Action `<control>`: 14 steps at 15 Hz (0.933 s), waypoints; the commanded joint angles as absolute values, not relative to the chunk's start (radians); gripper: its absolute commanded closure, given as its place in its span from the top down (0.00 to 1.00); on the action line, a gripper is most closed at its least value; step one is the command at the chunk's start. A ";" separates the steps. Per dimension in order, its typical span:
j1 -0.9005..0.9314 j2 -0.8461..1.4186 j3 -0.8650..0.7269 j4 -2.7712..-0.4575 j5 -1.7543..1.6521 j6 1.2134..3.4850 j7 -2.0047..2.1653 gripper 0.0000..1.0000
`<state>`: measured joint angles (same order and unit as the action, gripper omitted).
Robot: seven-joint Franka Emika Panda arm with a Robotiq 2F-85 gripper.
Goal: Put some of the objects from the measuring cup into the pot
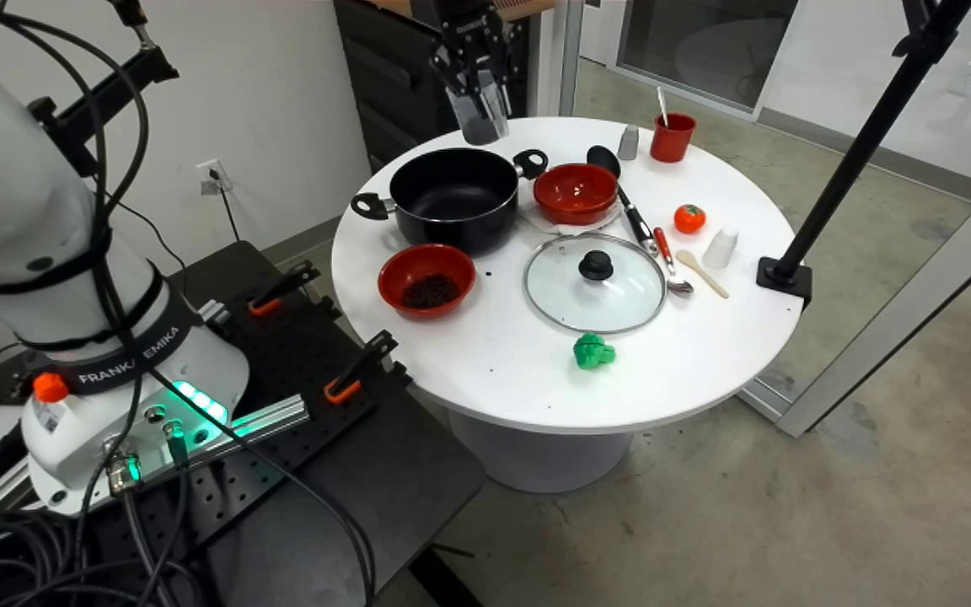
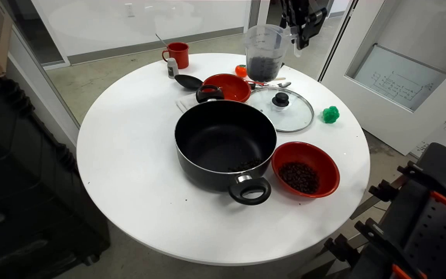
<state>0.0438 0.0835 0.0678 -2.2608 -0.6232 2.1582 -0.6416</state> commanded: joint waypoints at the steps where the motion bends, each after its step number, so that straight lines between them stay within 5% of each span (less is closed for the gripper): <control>1: 0.068 0.149 0.071 -2.185 -0.695 2.070 -0.549 0.06; 14: 0.144 0.246 0.124 -2.090 -0.999 1.845 -0.424 0.06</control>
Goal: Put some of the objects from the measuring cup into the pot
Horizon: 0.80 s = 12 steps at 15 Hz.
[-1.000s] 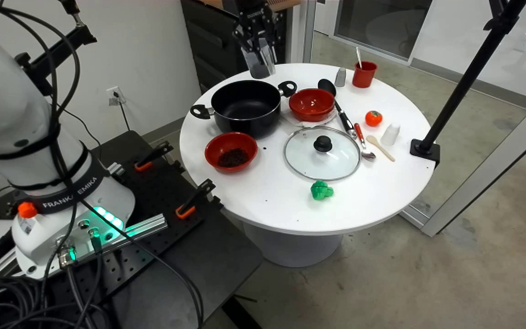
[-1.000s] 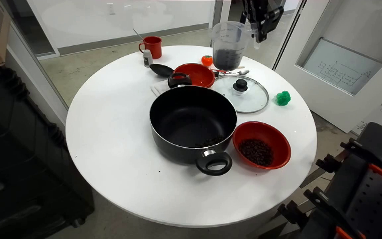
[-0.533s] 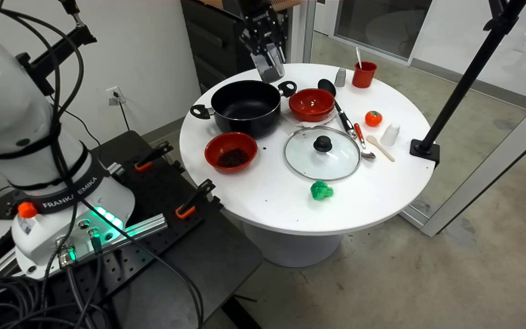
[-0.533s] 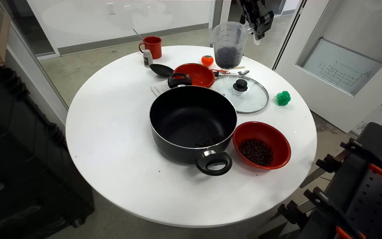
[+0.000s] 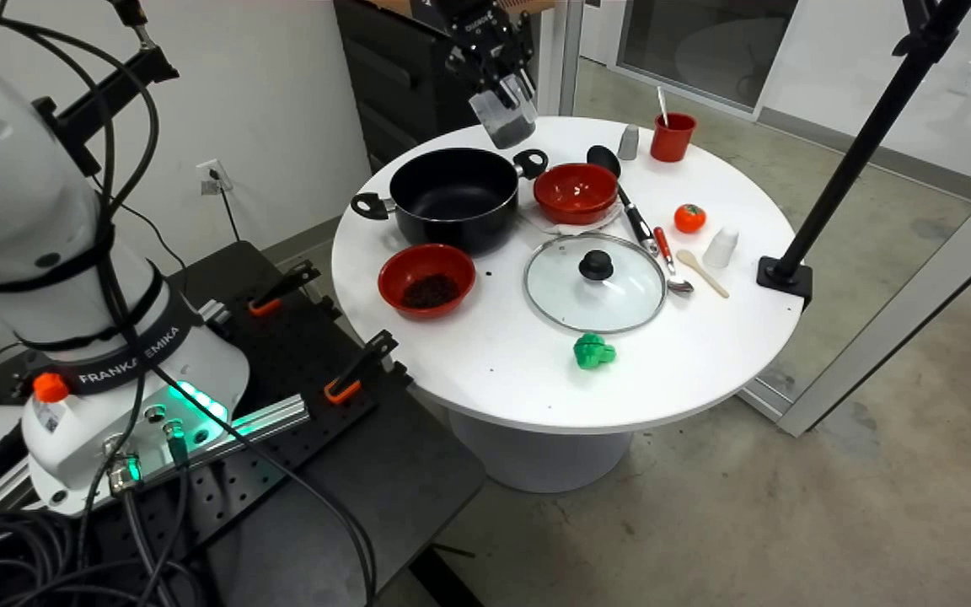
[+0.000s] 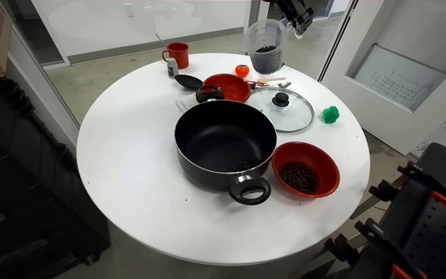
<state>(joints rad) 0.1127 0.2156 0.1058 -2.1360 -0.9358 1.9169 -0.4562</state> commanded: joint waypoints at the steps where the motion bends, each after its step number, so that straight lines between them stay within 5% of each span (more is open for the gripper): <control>1: 0.154 0.251 0.132 -2.083 -1.025 1.833 -0.411 0.06; 12: 0.244 0.362 0.181 -2.045 -1.309 1.634 -0.307 0.06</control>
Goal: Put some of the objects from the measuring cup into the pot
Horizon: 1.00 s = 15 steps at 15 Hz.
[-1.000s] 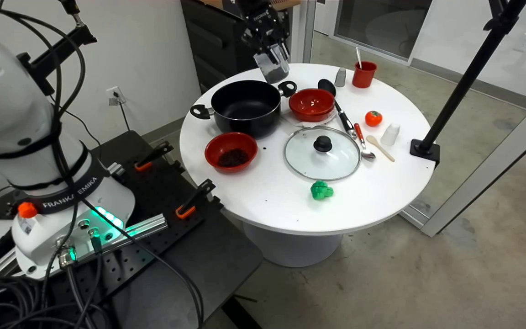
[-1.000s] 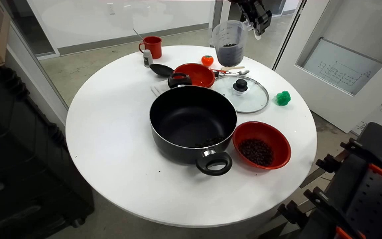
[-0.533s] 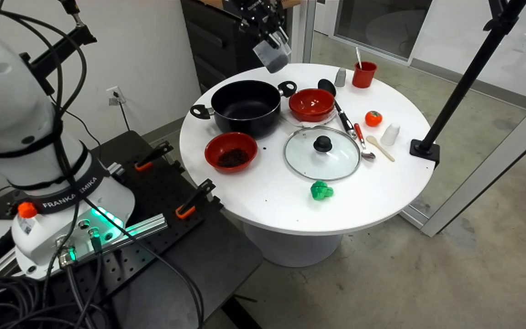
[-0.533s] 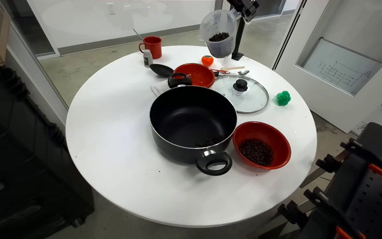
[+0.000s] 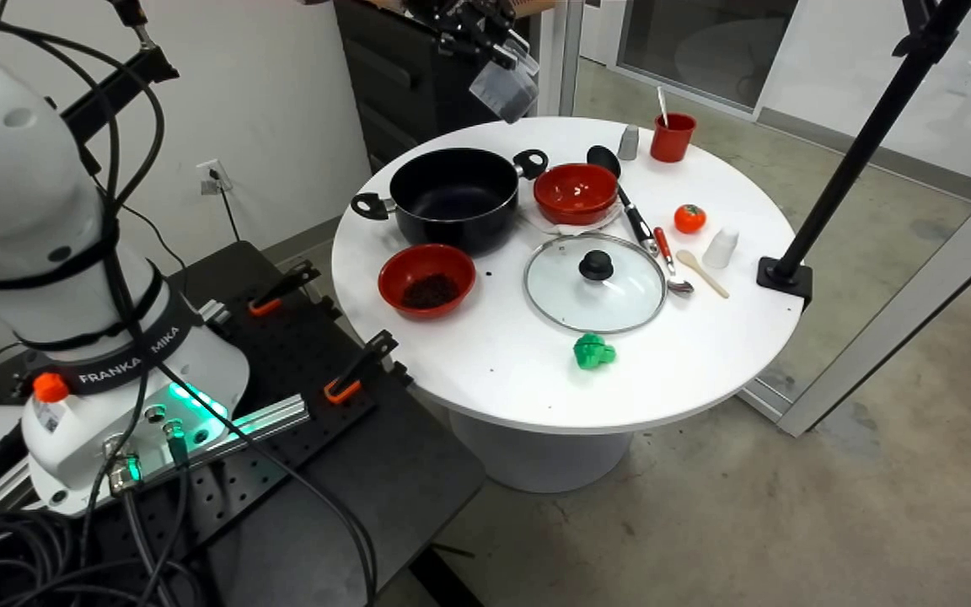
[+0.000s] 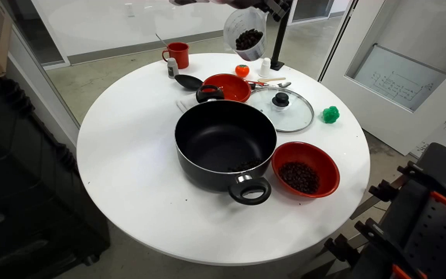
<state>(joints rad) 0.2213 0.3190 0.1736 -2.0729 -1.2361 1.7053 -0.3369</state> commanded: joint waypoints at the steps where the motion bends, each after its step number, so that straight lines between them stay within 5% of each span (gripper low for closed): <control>1: 0.250 0.370 0.184 -2.048 -1.341 1.620 -0.297 0.06; 15: 0.314 0.478 0.228 -2.057 -1.475 1.292 -0.349 0.06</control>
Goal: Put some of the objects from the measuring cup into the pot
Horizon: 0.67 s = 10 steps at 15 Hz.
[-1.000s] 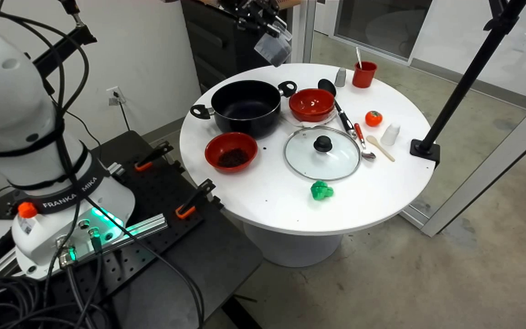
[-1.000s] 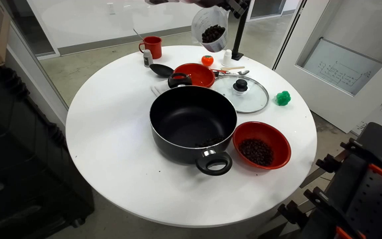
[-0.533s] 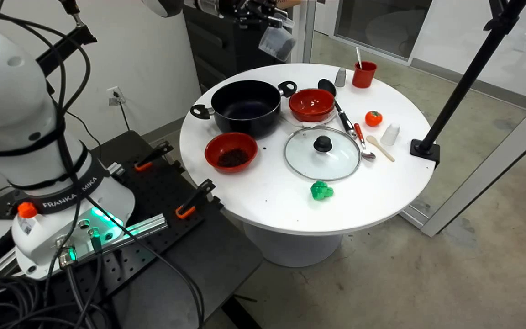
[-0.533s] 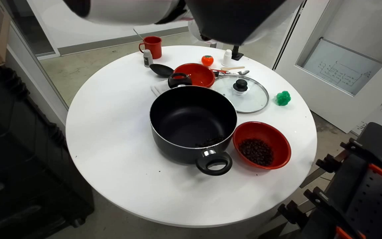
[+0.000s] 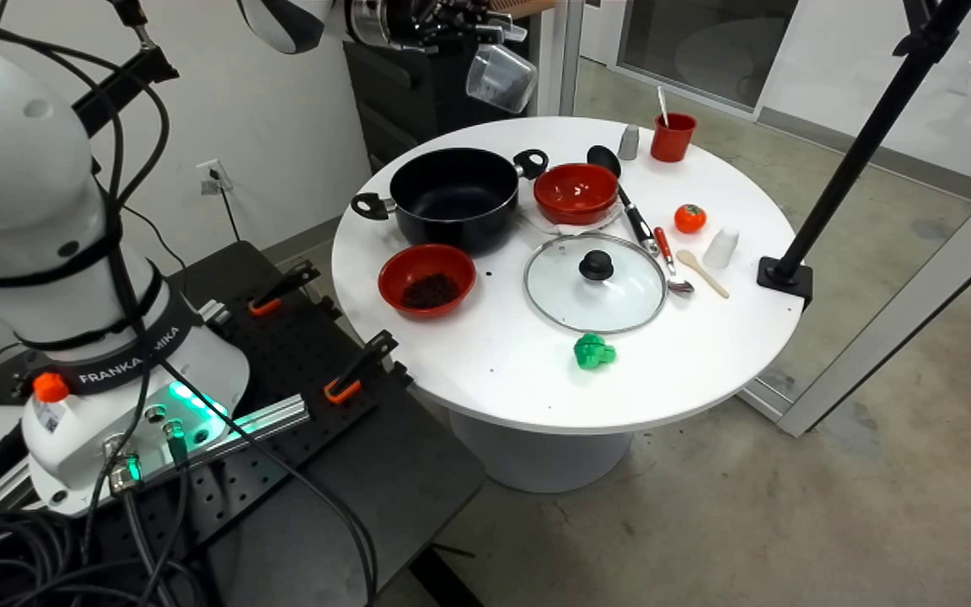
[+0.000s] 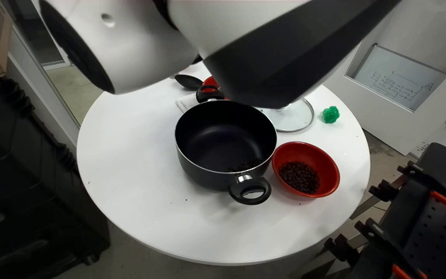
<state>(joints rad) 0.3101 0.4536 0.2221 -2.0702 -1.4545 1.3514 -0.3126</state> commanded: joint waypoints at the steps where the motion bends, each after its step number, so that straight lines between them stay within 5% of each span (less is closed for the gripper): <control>1: 0.312 0.483 0.229 -2.056 -1.471 1.283 -0.356 0.06; 10: 0.330 0.536 0.225 -2.061 -1.552 1.191 -0.372 0.06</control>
